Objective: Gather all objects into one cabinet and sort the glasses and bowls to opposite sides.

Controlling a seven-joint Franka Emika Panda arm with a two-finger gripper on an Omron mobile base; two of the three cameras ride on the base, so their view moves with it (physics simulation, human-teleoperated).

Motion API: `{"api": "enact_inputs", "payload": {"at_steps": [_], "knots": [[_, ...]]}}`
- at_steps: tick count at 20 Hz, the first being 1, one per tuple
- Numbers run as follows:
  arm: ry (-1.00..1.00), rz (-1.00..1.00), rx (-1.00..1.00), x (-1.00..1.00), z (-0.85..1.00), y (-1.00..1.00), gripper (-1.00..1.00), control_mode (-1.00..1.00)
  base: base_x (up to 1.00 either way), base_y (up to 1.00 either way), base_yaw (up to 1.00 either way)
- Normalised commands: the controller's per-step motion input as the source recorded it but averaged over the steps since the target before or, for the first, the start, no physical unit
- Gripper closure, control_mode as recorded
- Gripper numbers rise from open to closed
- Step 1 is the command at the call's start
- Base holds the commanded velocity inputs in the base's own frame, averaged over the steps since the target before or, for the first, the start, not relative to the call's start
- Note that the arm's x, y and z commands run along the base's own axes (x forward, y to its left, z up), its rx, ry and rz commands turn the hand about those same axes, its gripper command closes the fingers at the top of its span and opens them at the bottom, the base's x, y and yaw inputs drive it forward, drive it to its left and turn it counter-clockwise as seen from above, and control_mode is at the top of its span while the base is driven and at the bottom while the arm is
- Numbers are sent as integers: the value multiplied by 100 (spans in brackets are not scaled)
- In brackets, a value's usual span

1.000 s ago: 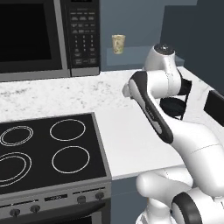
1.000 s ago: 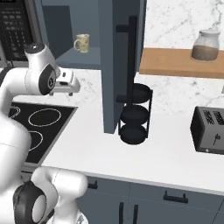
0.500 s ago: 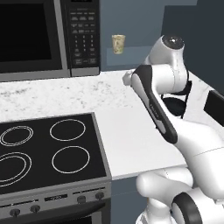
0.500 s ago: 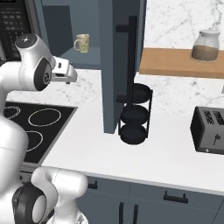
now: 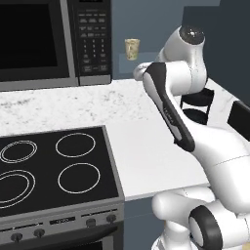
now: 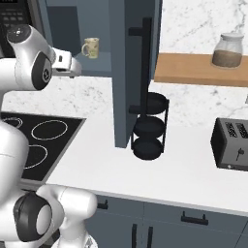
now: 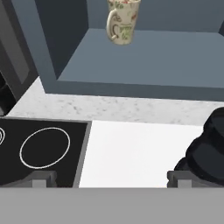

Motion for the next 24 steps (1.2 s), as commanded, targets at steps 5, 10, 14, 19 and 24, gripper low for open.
{"api": "enact_inputs", "payload": {"at_steps": [5,10,14,19,24], "knots": [[-13,0,0,32,24,0,-100,-100,0,0,0],[-10,0,0,44,19,0,-100,-100,0,0,0],[-6,0,0,44,15,0,-100,-100,0,0,0],[-2,0,0,39,16,0,-100,-100,0,0,0],[0,-2,0,33,18,0,-100,-100,0,0,0]]}}
